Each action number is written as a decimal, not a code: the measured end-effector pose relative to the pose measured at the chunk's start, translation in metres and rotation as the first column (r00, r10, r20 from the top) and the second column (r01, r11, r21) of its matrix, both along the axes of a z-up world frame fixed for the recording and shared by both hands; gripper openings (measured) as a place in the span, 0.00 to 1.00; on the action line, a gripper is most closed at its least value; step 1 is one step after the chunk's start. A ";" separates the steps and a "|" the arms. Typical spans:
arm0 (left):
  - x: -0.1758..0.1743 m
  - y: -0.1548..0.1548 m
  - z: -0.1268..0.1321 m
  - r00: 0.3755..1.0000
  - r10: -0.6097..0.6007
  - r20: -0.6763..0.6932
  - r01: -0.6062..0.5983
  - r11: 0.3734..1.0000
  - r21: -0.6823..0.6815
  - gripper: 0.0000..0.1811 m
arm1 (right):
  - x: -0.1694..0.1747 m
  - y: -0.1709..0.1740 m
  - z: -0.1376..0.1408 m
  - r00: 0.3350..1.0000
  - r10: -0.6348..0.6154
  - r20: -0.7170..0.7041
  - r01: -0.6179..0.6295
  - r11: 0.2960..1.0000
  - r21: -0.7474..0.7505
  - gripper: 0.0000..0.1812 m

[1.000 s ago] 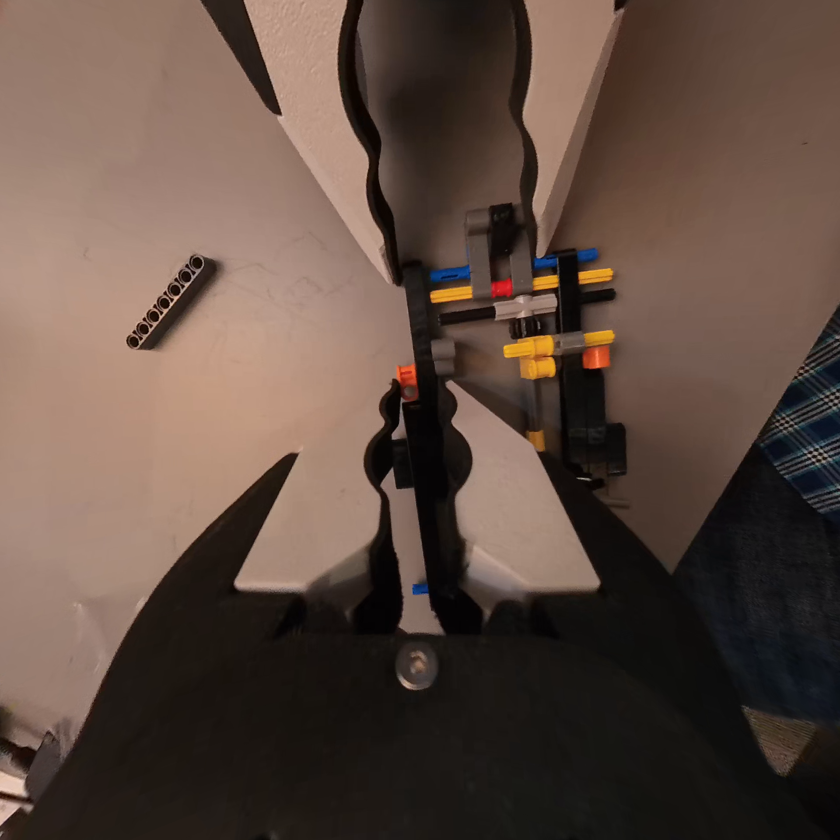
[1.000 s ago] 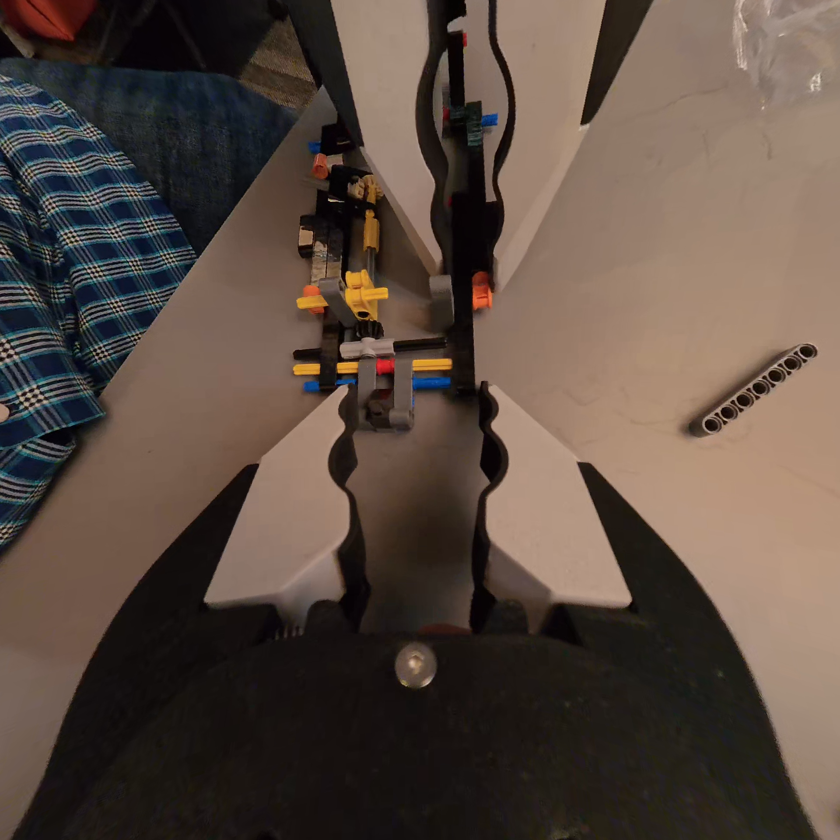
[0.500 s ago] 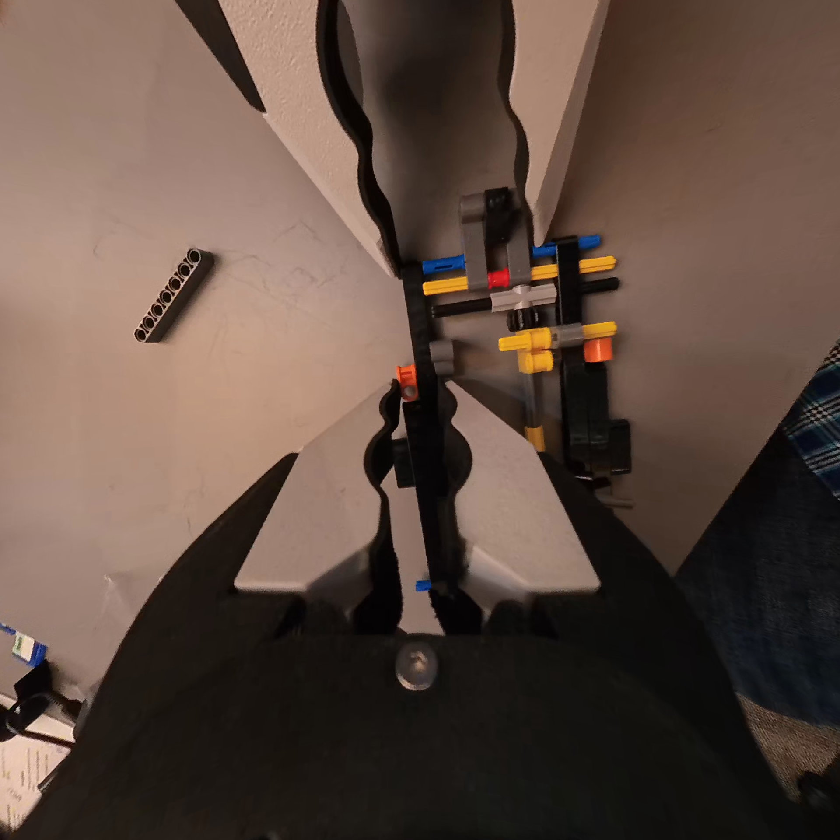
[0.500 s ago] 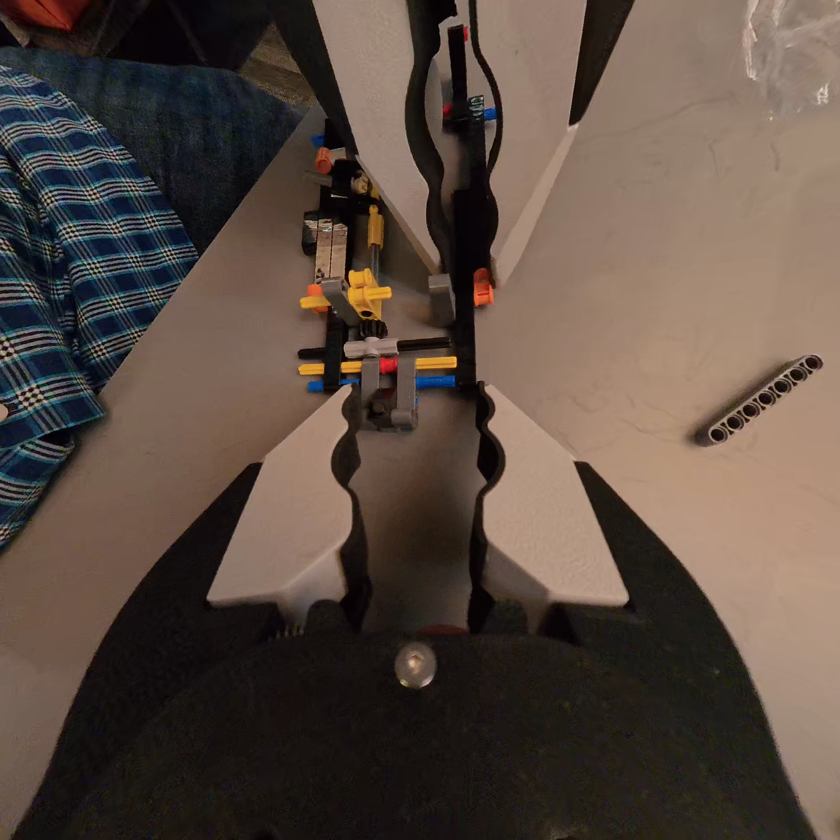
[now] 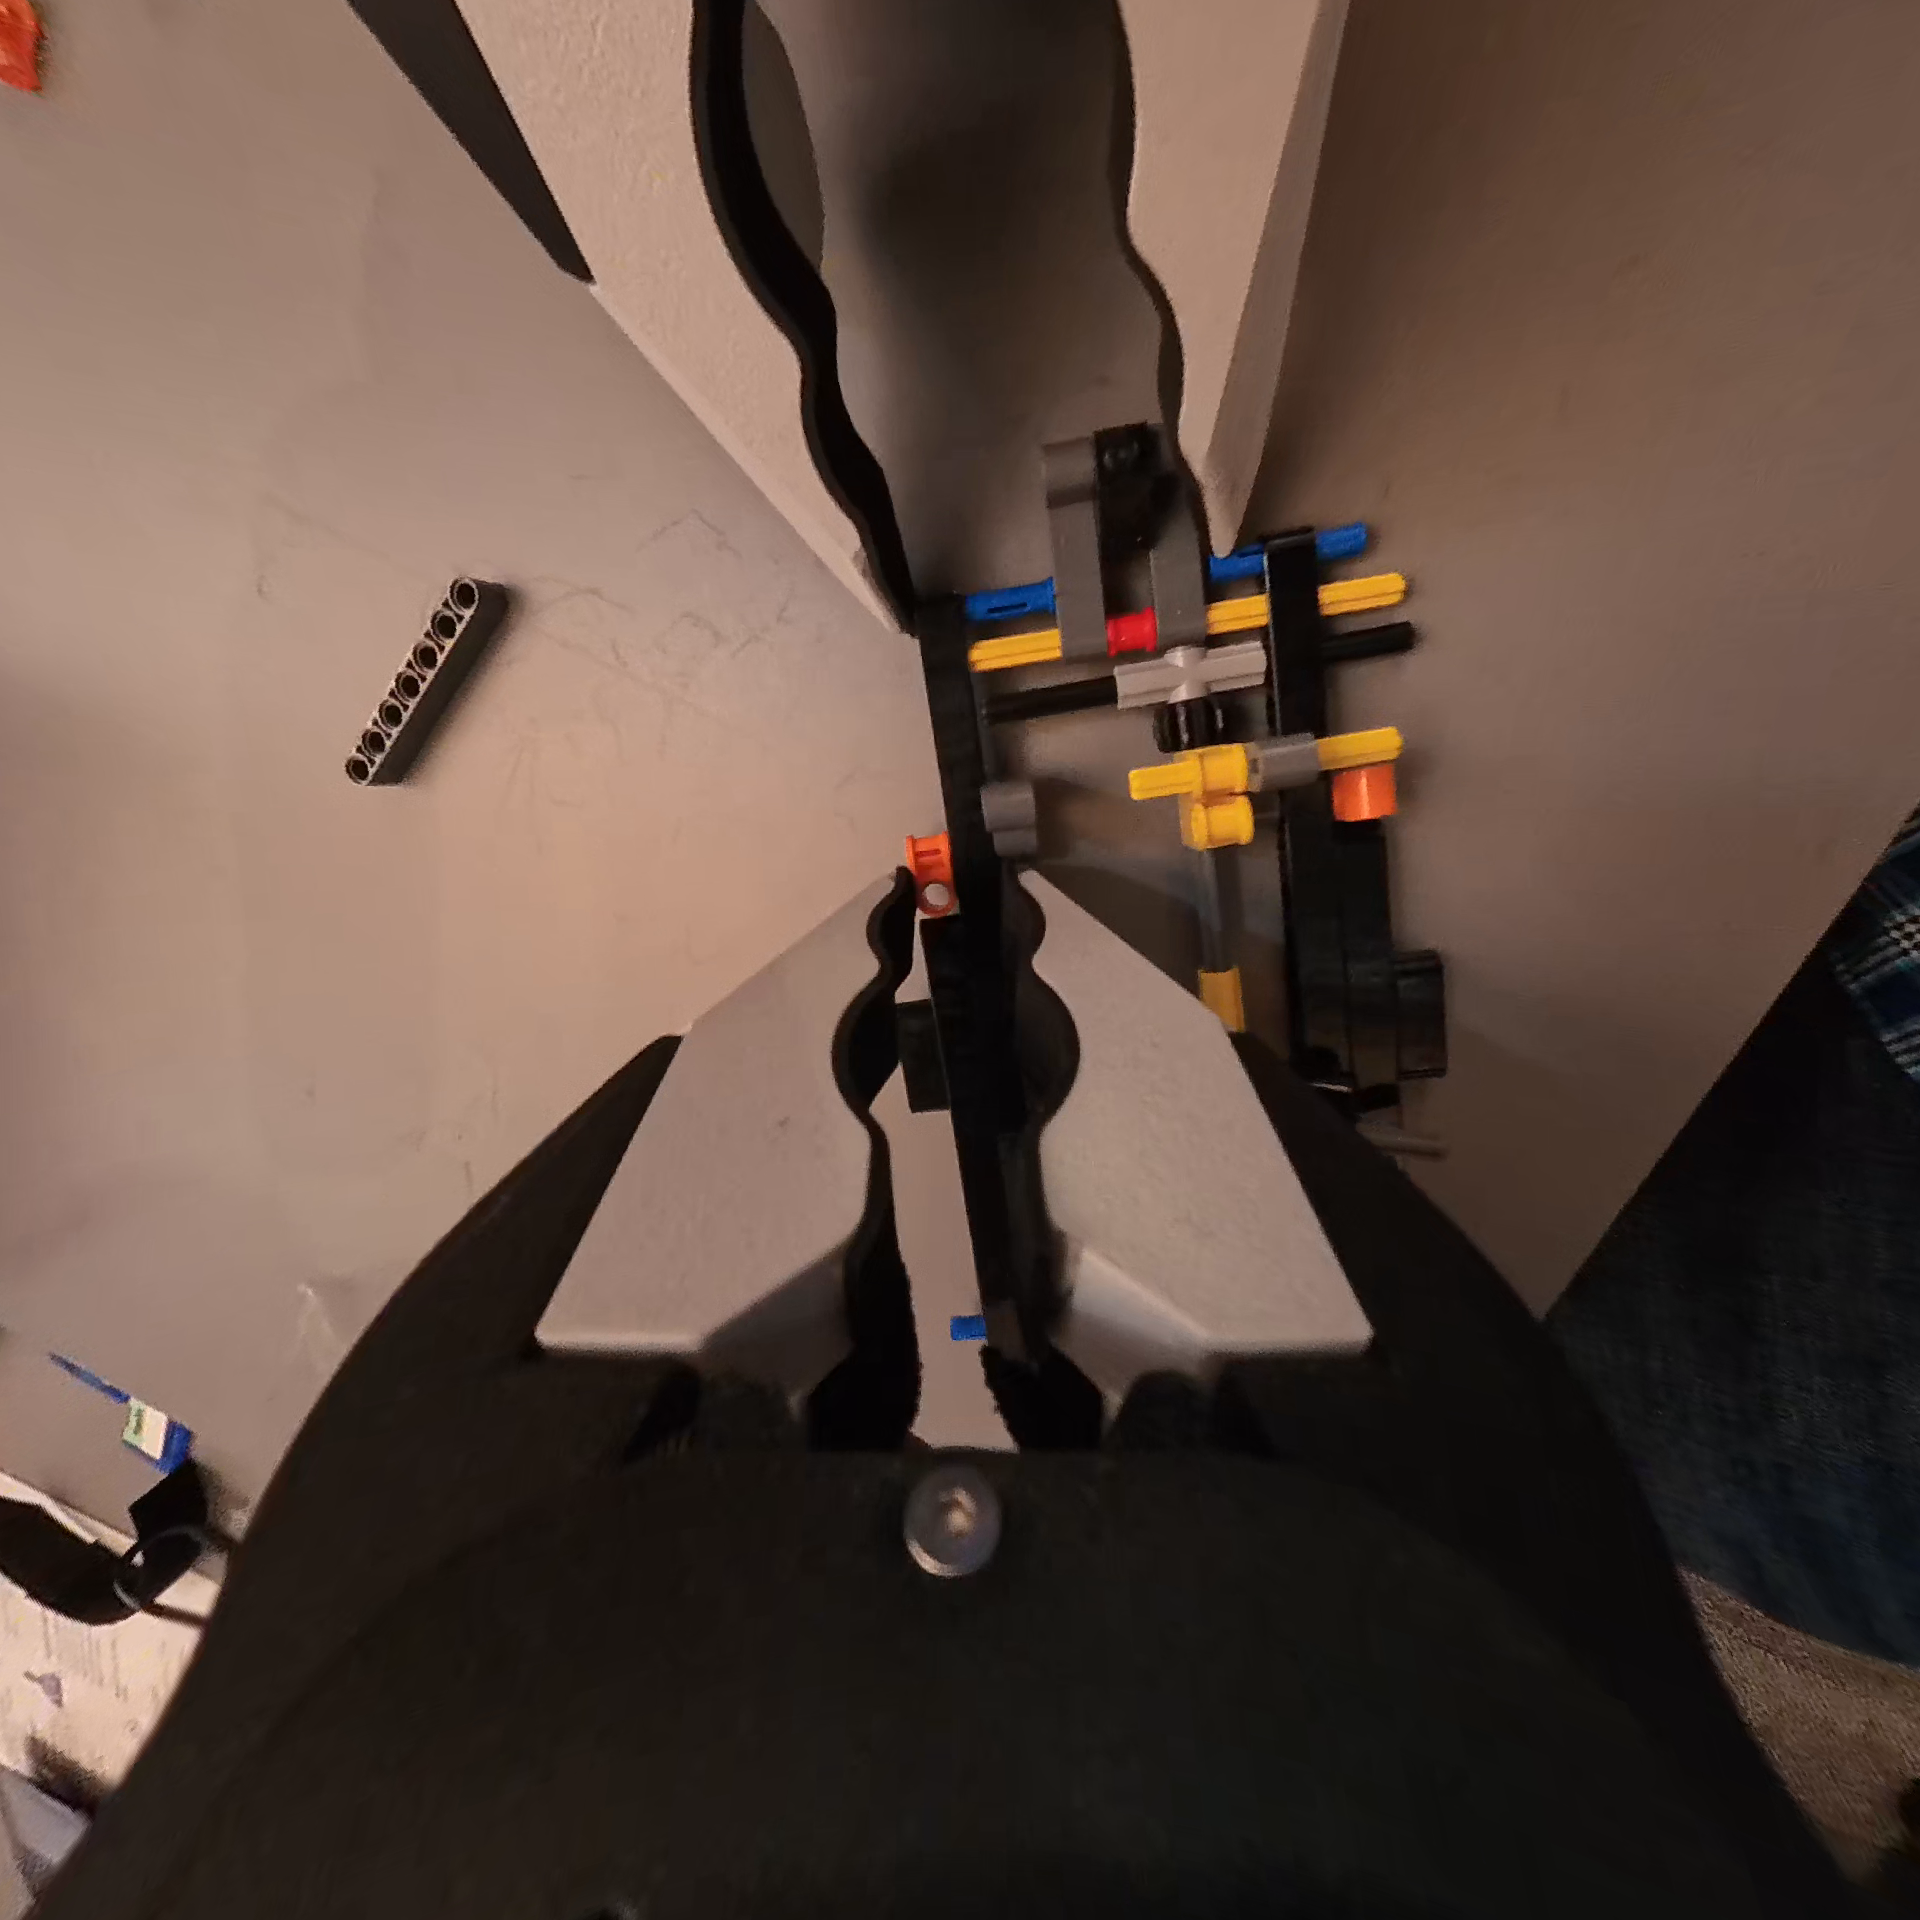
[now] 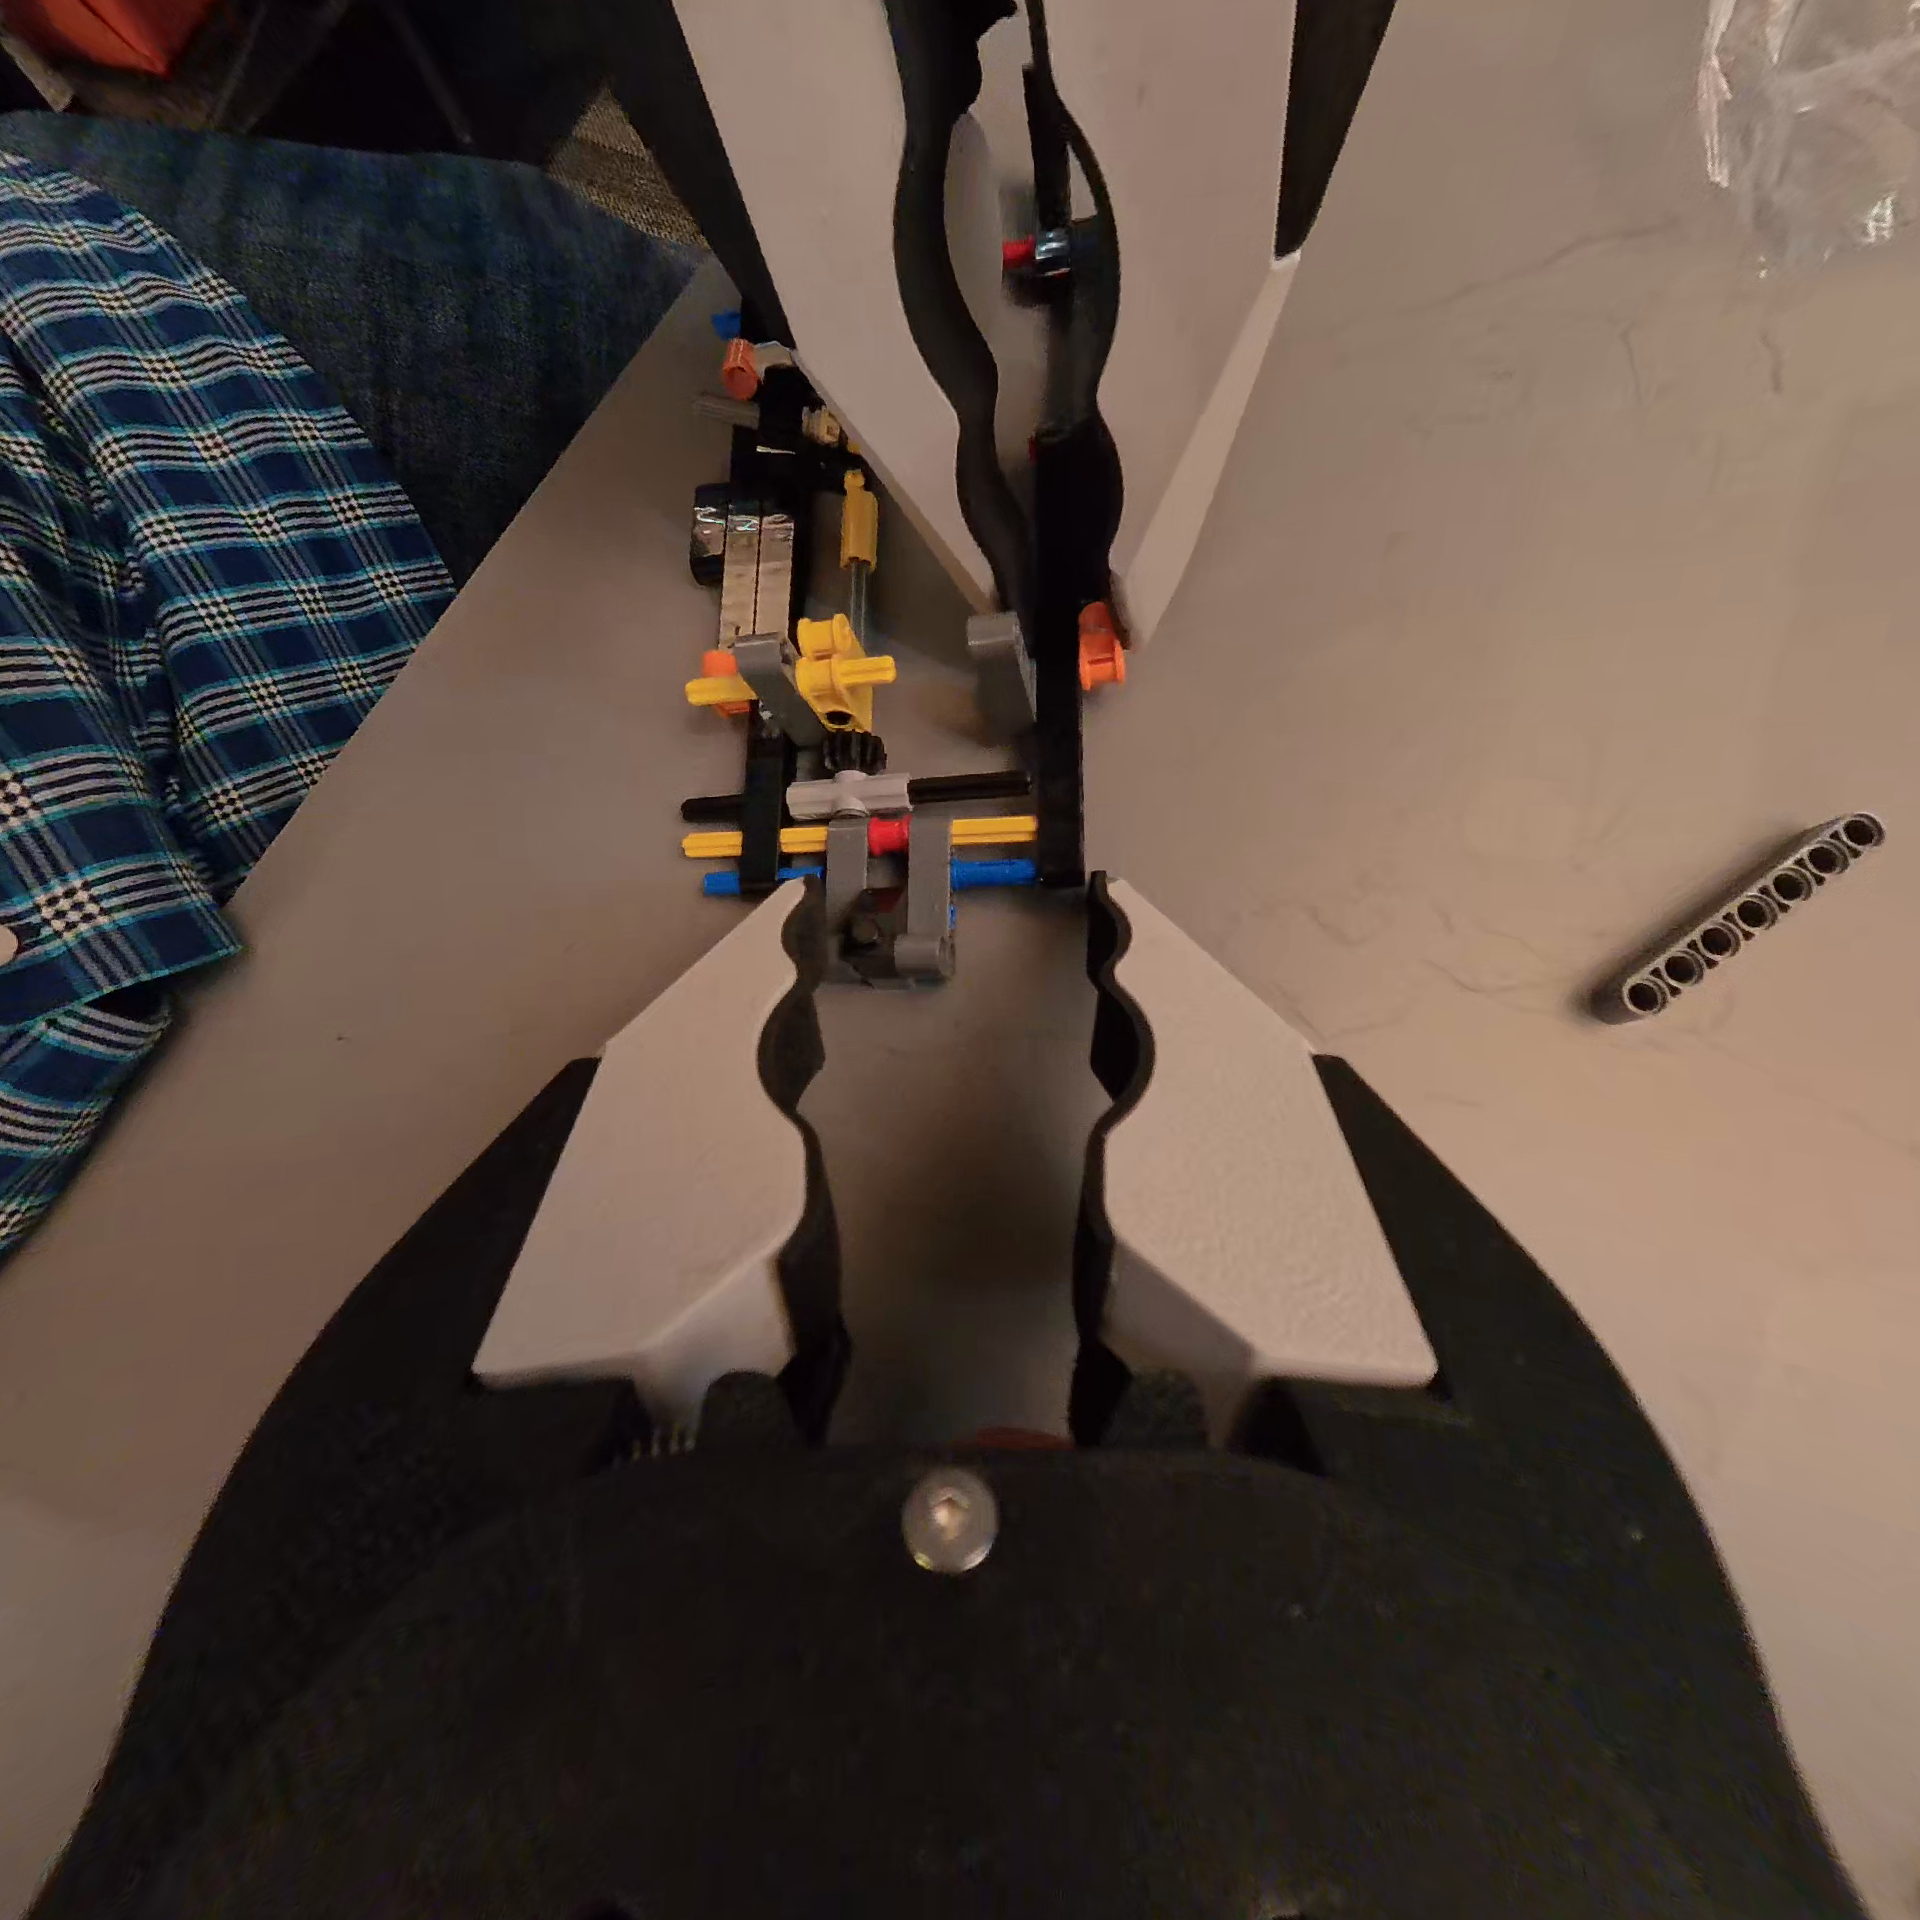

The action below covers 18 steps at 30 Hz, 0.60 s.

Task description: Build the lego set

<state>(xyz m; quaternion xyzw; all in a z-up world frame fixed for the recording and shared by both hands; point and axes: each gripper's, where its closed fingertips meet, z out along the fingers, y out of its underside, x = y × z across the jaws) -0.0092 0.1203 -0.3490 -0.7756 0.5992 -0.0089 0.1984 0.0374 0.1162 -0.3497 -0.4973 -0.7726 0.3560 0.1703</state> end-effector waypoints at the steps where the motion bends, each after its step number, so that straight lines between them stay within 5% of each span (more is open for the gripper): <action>1: 0.000 0.000 0.000 1.000 -0.002 -0.007 0.002 1.000 0.003 0.07 | 0.000 0.000 0.000 1.000 0.000 0.000 0.000 1.000 0.000 0.27; 18: 0.000 -0.002 -0.001 0.999 -0.019 -0.043 0.020 1.000 0.013 0.07 | 0.000 -0.001 0.000 1.000 0.011 -0.009 -0.011 1.000 0.013 0.25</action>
